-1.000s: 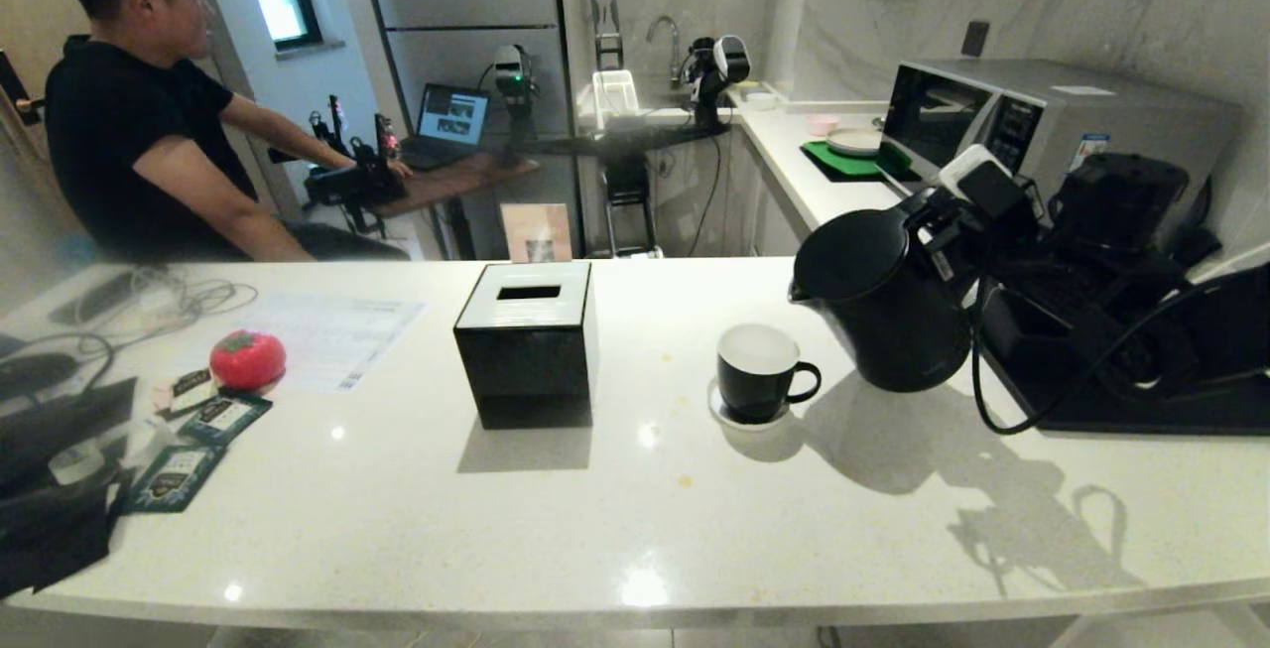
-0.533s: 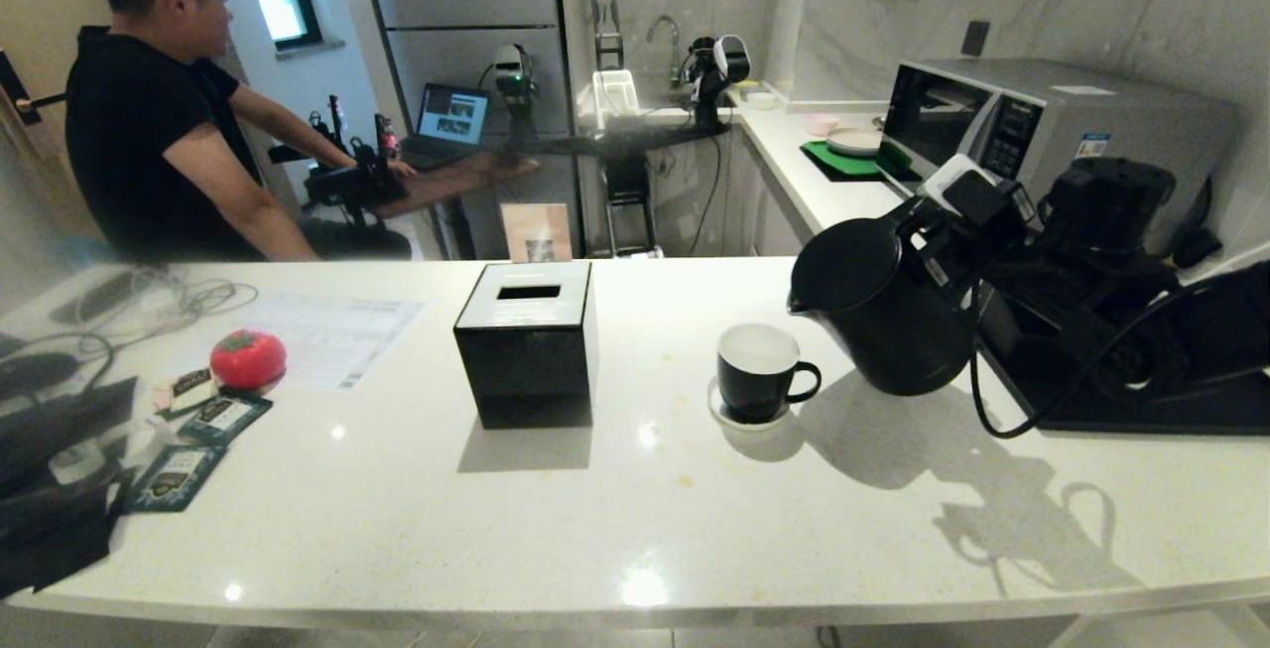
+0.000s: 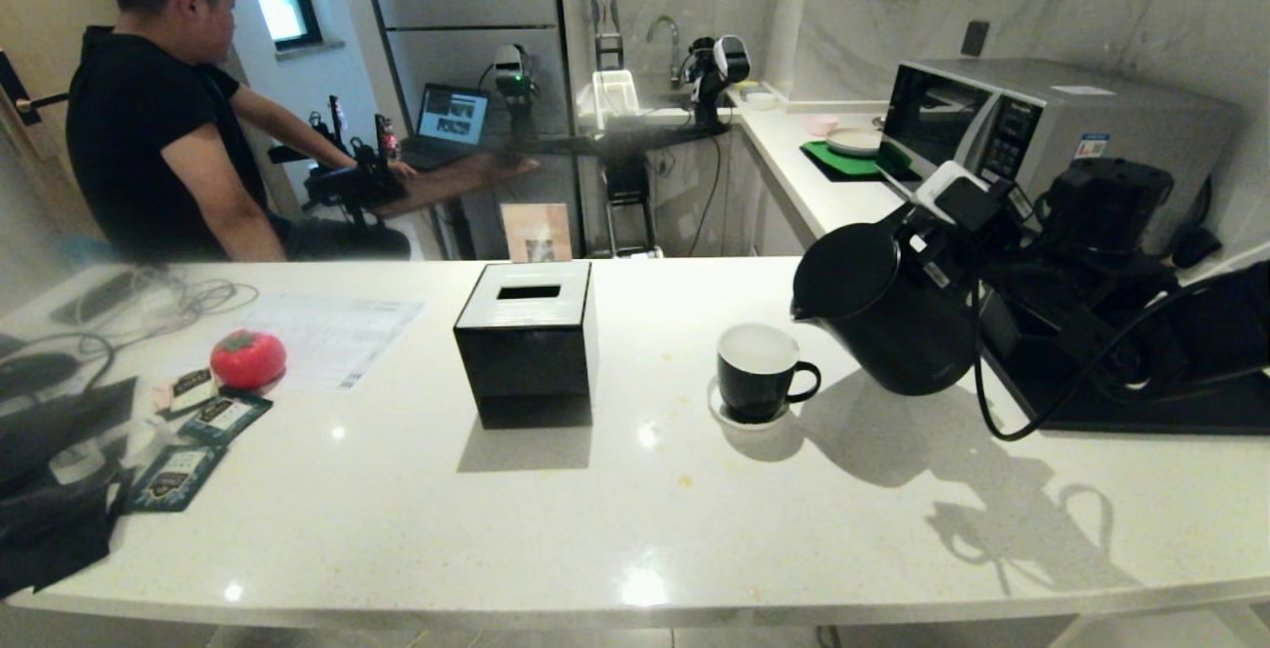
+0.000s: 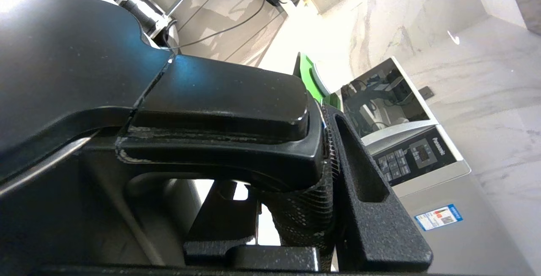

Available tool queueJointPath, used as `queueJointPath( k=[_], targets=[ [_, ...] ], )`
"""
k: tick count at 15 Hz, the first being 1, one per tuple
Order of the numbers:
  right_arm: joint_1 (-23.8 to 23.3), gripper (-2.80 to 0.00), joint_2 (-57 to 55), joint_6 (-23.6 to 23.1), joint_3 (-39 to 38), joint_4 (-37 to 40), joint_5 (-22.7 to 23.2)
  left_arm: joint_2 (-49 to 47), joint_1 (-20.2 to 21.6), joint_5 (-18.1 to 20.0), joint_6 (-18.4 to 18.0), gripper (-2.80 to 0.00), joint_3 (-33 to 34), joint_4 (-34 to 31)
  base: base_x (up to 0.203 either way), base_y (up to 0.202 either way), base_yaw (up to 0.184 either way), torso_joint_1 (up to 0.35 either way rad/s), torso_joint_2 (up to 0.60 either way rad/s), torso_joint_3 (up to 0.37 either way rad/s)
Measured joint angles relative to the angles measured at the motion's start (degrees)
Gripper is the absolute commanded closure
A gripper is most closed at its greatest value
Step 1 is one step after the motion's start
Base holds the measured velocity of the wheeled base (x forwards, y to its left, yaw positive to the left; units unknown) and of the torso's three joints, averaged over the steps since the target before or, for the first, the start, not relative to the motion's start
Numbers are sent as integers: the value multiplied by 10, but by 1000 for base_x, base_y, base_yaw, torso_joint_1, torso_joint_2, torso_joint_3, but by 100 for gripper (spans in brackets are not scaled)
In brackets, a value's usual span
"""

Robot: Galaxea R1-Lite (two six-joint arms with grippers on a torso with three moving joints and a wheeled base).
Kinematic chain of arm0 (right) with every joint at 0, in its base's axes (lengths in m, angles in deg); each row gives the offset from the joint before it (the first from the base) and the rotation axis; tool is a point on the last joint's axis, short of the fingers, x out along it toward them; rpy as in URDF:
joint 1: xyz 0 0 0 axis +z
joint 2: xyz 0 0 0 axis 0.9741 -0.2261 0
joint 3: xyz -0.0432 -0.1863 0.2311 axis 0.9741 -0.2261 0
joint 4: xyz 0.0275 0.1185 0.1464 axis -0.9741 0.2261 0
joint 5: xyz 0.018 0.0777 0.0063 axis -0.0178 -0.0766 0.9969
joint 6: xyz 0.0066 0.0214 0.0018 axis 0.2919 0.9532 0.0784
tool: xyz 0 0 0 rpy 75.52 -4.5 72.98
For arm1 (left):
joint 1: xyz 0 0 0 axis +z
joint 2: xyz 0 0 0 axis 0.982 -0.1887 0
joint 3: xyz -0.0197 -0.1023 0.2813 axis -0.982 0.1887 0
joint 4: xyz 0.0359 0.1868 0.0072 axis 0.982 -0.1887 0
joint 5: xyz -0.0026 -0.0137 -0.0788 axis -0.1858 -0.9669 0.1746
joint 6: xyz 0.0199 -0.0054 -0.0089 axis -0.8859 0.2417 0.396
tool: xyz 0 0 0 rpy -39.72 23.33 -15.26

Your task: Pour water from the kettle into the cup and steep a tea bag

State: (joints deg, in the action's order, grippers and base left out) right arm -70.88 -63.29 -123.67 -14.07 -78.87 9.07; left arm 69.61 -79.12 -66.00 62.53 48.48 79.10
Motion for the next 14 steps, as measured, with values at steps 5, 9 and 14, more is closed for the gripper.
queueJointPath(
  k=[5, 9, 14],
  targets=[
    [6, 0, -1, -19, 5, 7, 0, 0, 0, 0, 0, 0, 0, 0, 0, 0, 0, 0, 0, 0],
    [17, 0, -6, -31, 16, 8, -3, 0, 0, 0, 0, 0, 0, 0, 0, 0, 0, 0, 0, 0],
    [25, 0, -9, -54, 19, 7, -11, 0, 0, 0, 0, 0, 0, 0, 0, 0, 0, 0, 0, 0]
  ],
)
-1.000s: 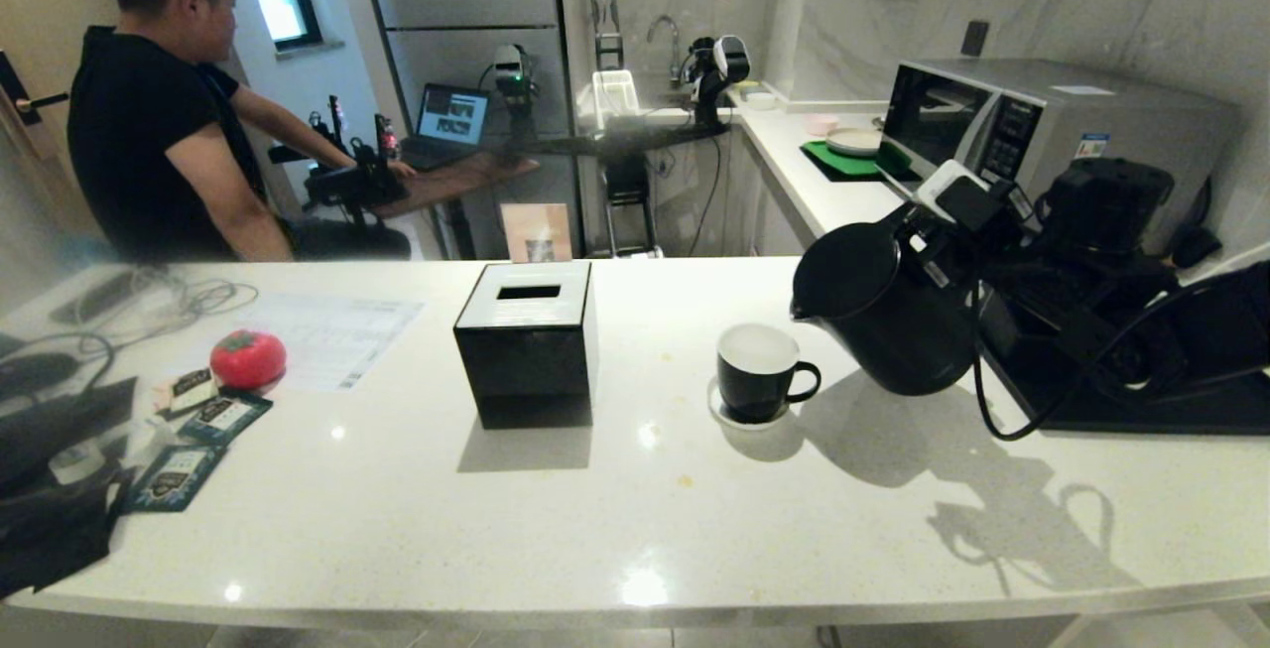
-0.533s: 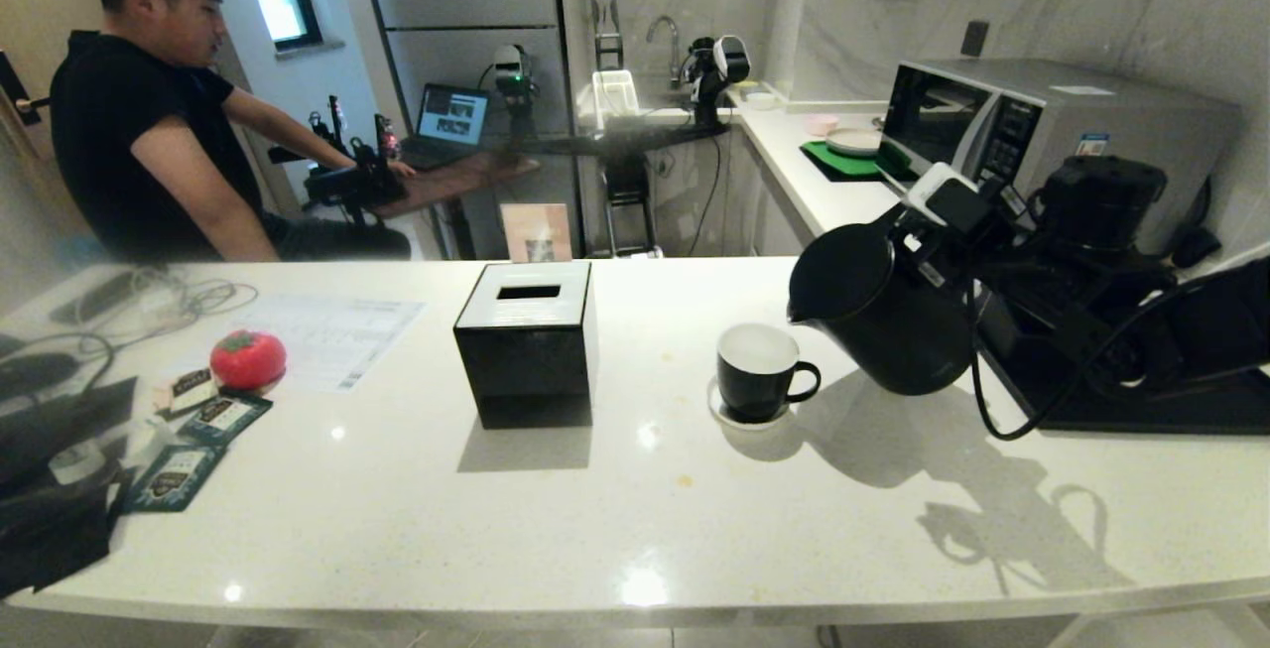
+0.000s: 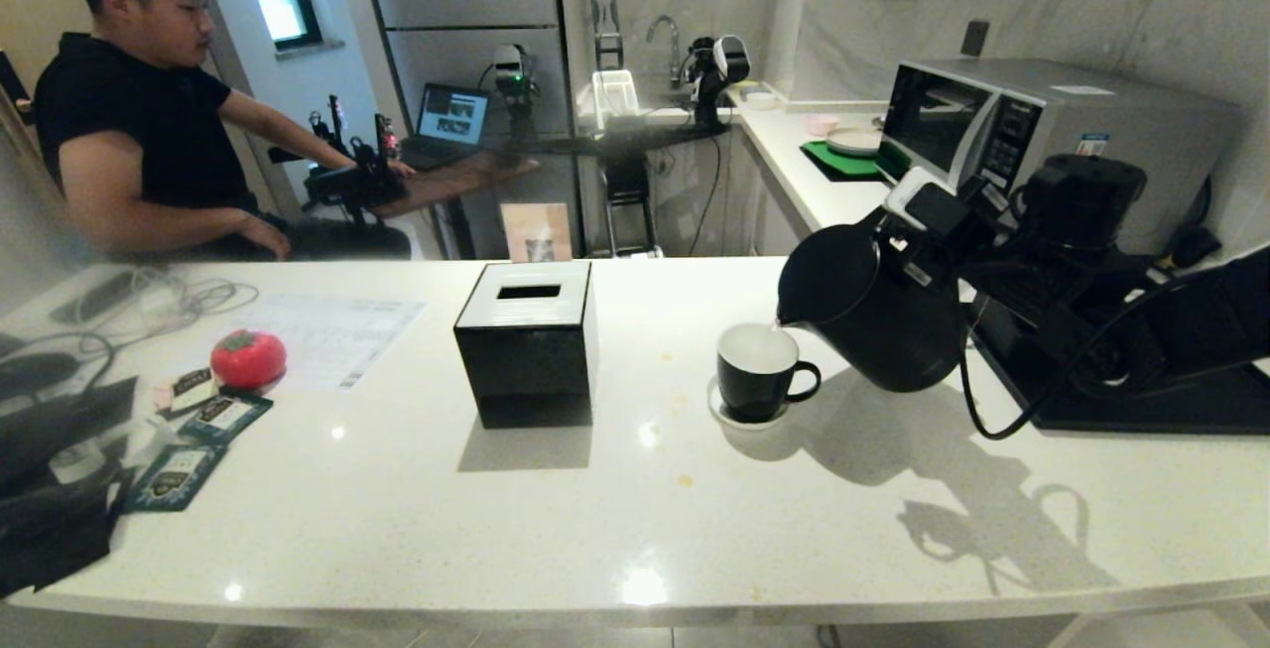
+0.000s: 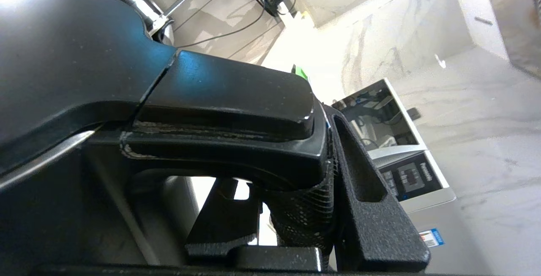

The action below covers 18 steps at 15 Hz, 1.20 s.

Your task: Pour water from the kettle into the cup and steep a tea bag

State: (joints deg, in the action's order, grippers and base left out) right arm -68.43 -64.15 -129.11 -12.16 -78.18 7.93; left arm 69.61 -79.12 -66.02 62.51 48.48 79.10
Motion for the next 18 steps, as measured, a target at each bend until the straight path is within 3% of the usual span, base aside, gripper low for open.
queueJointPath(
  k=[18],
  targets=[
    [4, 0, -2, -68, 3, -4, -1, 0, 0, 0, 0, 0, 0, 0, 0, 0, 0, 0, 0, 0]
  ],
)
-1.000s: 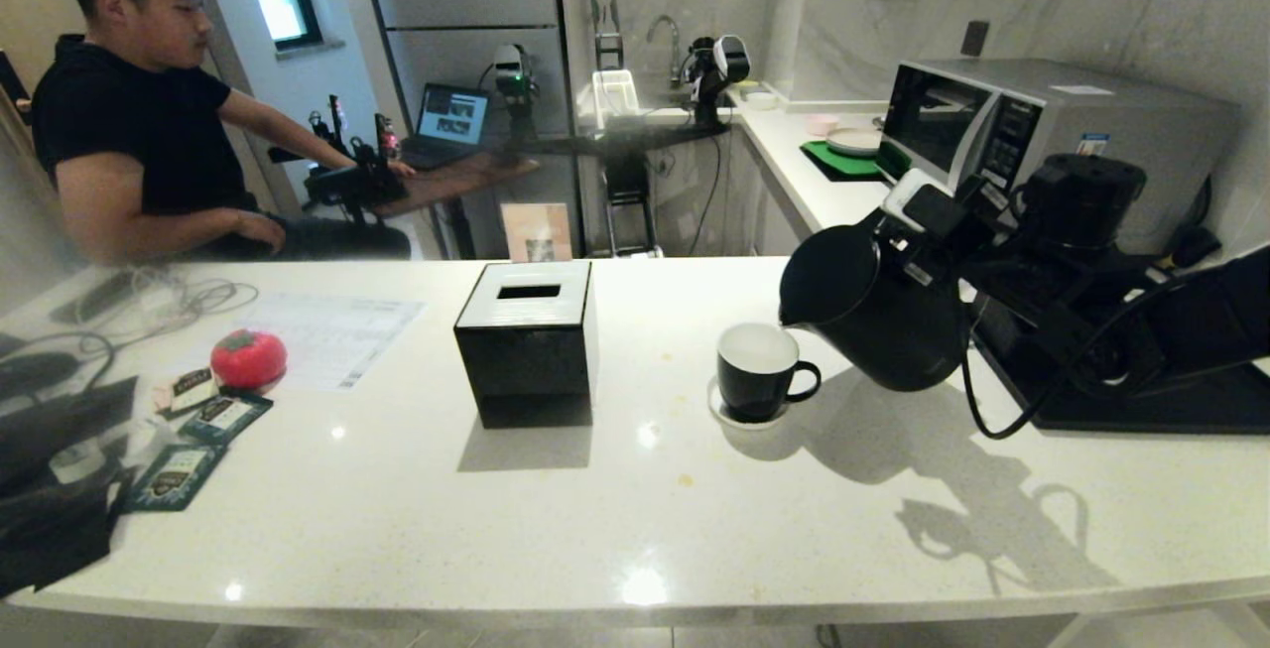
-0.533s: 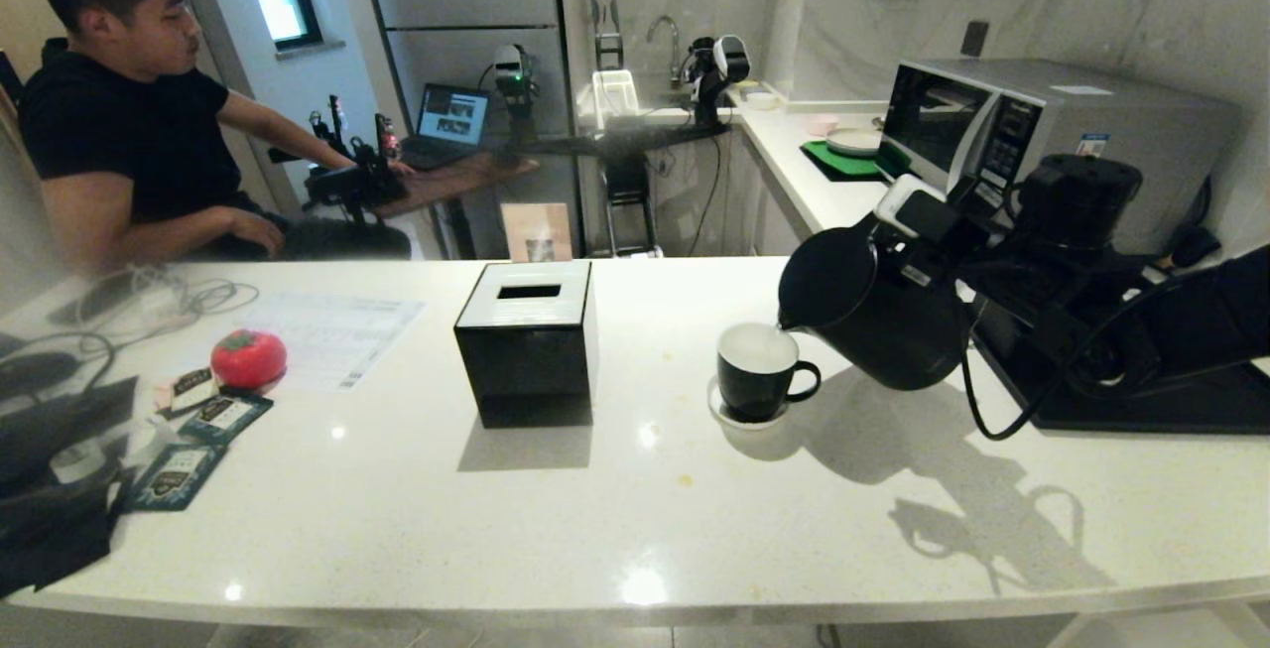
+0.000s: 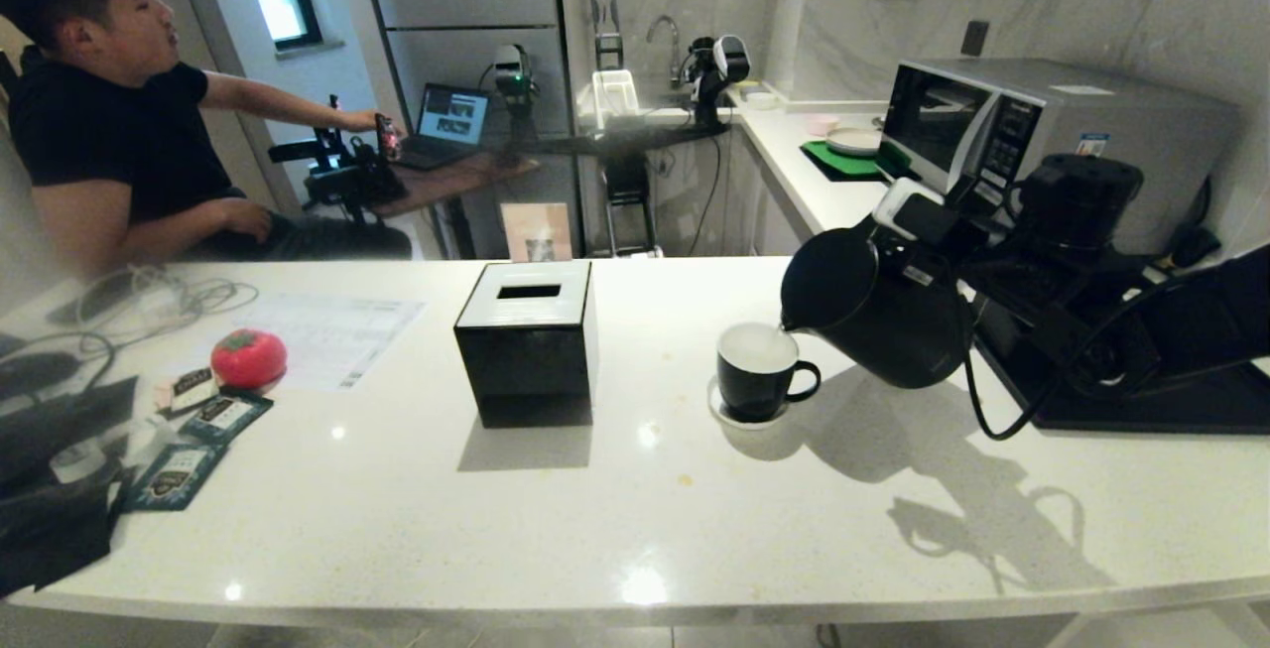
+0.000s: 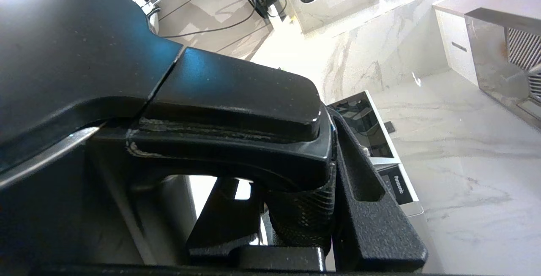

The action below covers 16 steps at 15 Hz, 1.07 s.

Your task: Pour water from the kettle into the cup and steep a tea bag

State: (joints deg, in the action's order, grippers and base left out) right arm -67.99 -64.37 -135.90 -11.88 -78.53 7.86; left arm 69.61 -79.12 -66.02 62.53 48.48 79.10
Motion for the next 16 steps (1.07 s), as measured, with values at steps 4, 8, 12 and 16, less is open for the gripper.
queueJointPath(
  k=[4, 8, 12, 16],
  targets=[
    [0, 0, 0, -14, 0, 0, 0, 0, 0, 0, 0, 0, 0, 0, 0, 0, 0, 0, 0, 0],
    [5, 0, 0, -15, 8, 3, 0, 0, 0, 0, 0, 0, 0, 0, 0, 0, 0, 0, 0, 0],
    [17, 0, 0, -15, 20, -1, -36, 0, 0, 0, 0, 0, 0, 0, 0, 0, 0, 0, 0, 0],
    [24, 0, 0, -16, 22, -2, -38, 0, 0, 0, 0, 0, 0, 0, 0, 0, 0, 0, 0, 0]
  ],
)
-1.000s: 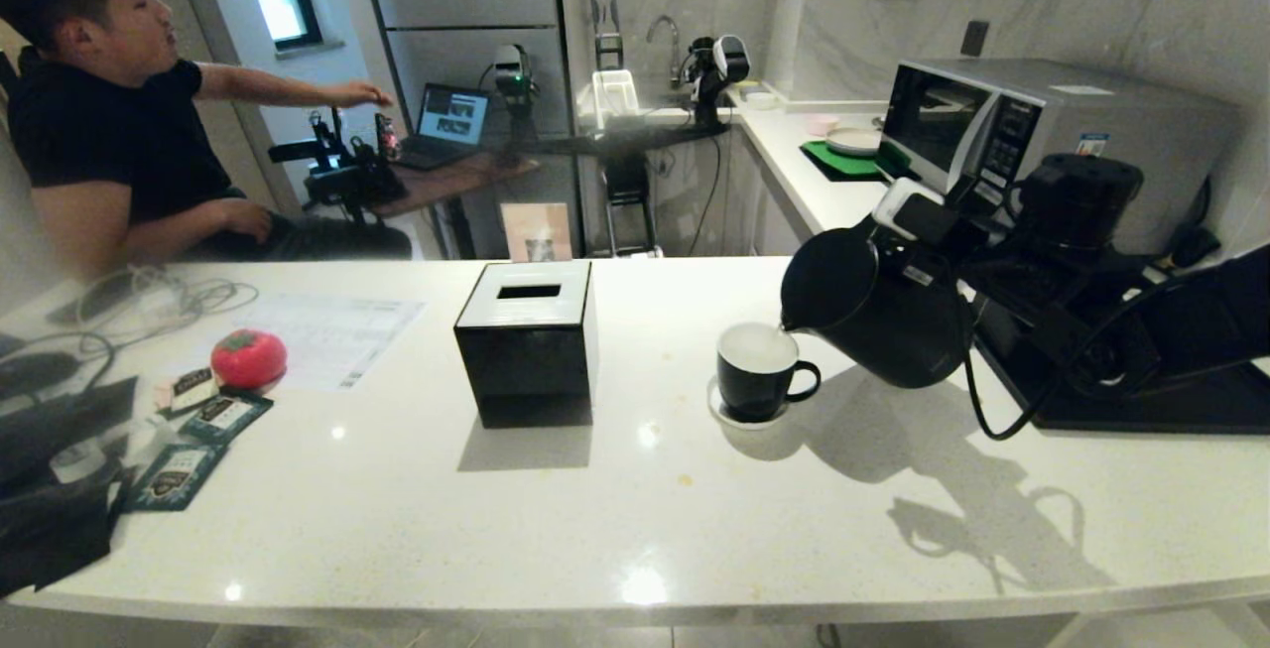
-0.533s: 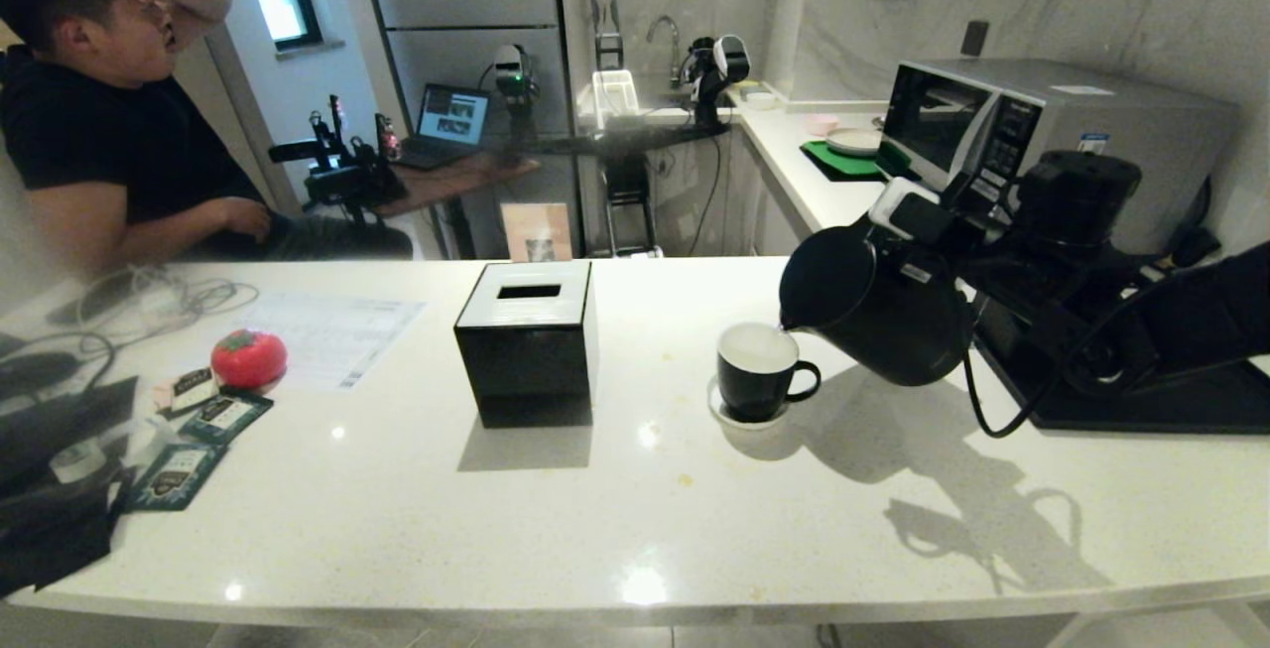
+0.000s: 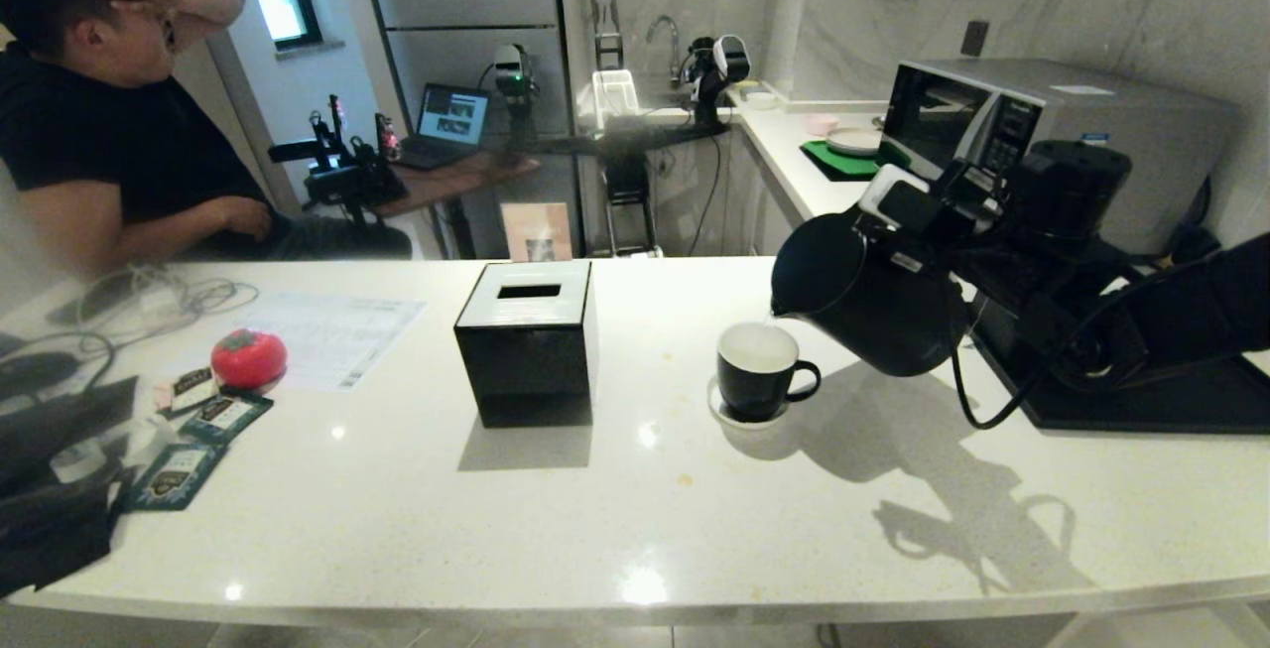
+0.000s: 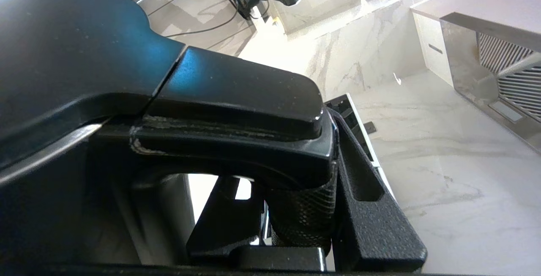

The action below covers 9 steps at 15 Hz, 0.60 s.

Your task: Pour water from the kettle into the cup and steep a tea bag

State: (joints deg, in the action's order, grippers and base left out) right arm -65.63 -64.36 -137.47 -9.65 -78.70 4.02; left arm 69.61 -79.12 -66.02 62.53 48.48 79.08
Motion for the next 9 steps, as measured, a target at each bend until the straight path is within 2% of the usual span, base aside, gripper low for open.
queueJointPath(
  k=[9],
  targets=[
    [1, 0, 0, 0, -2, -2, 0, 0, 0, 0, 0, 0, 0, 0, 0, 0, 0, 0, 0, 0]
  ],
)
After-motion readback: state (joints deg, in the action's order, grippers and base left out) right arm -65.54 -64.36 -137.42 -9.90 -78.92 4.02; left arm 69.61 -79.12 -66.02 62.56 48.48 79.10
